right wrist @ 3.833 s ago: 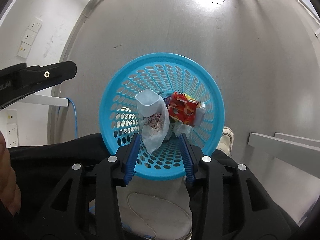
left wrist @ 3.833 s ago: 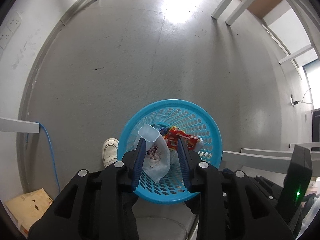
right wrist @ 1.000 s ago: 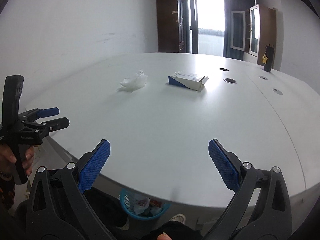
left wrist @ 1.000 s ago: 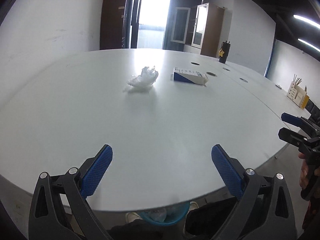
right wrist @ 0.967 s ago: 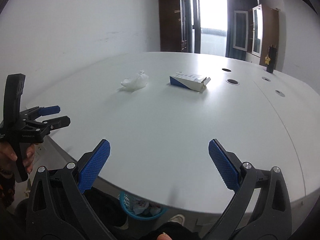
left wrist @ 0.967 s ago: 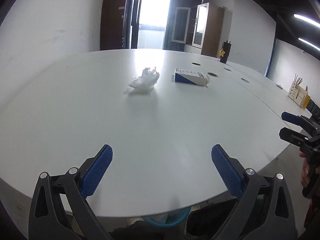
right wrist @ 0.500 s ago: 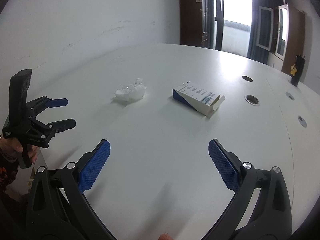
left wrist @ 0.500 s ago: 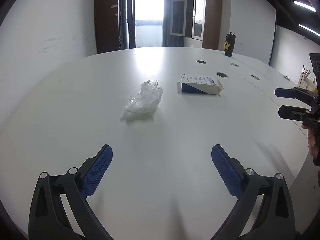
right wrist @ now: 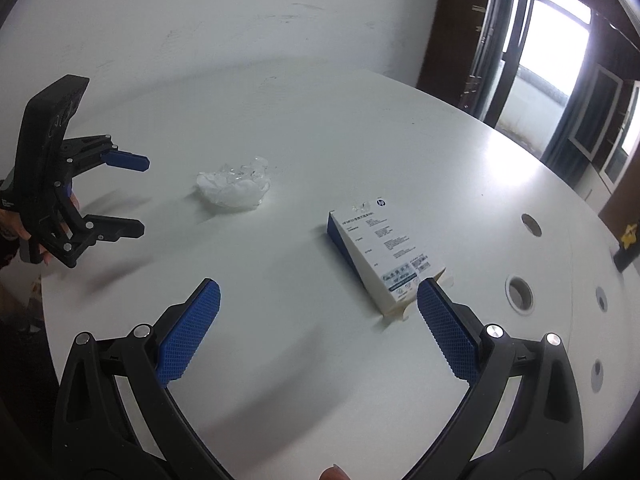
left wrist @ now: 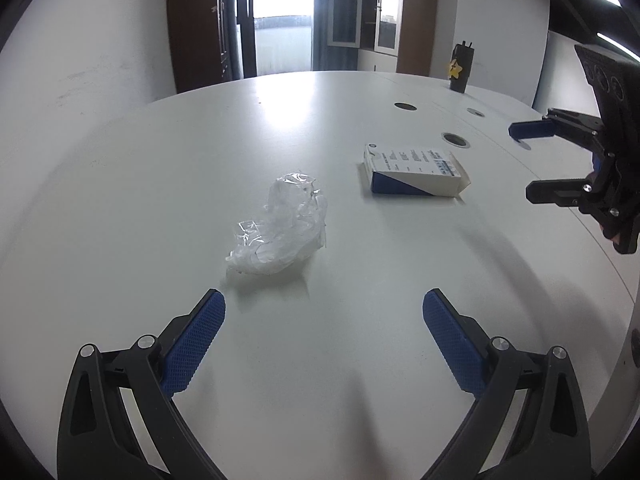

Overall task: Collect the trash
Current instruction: 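Grasp the clear plastic bag with the left gripper while the right gripper grasps the white HP box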

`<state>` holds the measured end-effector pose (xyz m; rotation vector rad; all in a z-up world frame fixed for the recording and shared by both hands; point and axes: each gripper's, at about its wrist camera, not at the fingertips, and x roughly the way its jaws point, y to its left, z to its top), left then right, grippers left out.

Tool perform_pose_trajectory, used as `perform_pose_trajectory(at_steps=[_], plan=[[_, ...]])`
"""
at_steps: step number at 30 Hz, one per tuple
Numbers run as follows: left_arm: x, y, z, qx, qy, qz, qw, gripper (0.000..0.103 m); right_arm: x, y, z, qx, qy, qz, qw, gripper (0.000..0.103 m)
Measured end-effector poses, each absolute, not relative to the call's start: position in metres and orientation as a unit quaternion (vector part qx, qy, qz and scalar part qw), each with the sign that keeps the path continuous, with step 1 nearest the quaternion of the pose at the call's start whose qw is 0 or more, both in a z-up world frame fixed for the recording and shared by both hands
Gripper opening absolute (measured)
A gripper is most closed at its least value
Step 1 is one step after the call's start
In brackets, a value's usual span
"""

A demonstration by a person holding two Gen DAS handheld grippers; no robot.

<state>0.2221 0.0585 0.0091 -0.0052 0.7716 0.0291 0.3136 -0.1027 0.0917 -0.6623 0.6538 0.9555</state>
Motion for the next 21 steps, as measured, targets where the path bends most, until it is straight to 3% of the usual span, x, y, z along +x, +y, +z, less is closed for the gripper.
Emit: perform_pose_trajectory(at_steps=[21], plan=[[0.303,0.076,-0.032,0.005,0.445,0.013,0.896,0.097,0.438,-0.047,0.011,-0.409,0.383,0.439,0.702,0.094]])
